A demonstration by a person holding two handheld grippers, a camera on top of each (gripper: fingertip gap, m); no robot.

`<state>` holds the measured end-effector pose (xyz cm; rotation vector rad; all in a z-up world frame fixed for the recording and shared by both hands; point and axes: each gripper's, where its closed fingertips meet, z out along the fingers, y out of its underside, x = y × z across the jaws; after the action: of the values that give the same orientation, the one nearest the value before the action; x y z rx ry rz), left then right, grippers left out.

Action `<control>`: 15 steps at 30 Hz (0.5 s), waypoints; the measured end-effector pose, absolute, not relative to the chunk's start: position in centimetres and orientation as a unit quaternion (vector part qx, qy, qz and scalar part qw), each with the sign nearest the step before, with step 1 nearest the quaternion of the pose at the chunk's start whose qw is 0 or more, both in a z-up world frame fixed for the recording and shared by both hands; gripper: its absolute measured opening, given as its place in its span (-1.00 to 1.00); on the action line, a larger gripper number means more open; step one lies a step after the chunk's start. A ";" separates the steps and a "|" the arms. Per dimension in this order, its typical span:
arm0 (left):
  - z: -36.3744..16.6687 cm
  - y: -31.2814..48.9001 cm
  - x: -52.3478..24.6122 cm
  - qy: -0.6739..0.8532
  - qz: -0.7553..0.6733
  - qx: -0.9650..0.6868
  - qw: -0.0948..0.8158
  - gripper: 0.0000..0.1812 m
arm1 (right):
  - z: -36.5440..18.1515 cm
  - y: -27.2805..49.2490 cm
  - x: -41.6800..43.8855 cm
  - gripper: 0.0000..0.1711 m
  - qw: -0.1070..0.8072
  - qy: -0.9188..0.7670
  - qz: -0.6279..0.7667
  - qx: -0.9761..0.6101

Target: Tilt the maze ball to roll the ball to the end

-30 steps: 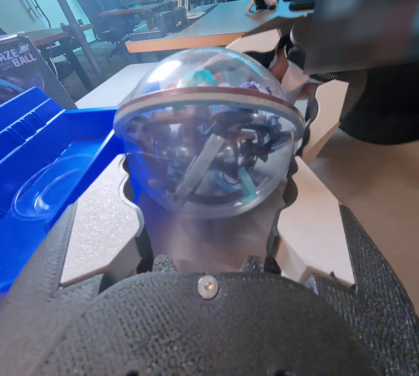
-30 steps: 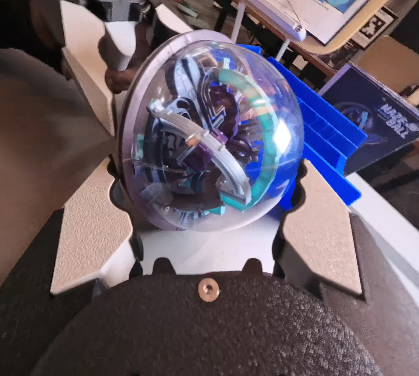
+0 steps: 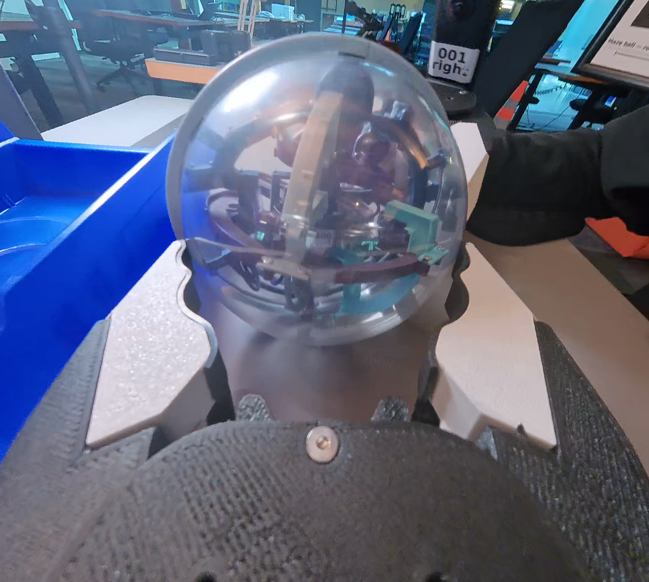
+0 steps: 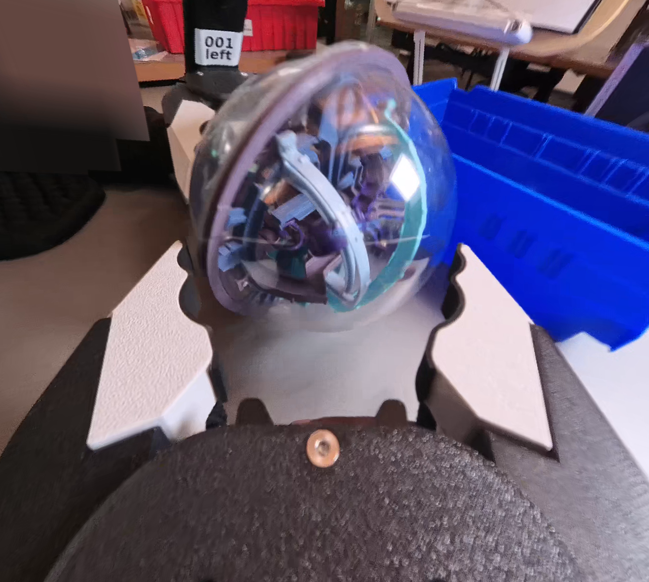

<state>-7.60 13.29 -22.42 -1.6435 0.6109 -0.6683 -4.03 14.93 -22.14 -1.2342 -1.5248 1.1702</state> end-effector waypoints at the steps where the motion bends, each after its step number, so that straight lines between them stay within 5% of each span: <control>1: -22.2 13.3 -7.6 0.260 -0.289 -0.705 0.593 0.57 | -21.5 14.8 -3.9 0.65 0.432 -0.611 0.459 -0.479; 7: -21.2 13.4 -6.5 0.269 -0.266 -0.696 0.610 0.53 | -20.0 14.6 -3.4 0.65 0.513 -0.647 0.373 -0.424; 15: -20.2 12.3 -7.1 0.298 -0.252 -0.660 0.642 0.50 | -22.6 14.6 -3.1 0.59 0.392 -0.623 0.467 -0.489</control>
<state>-7.12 12.35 -20.17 -1.5052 0.6781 -0.5746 -3.09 14.58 -22.62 -1.2421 -1.5821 1.1863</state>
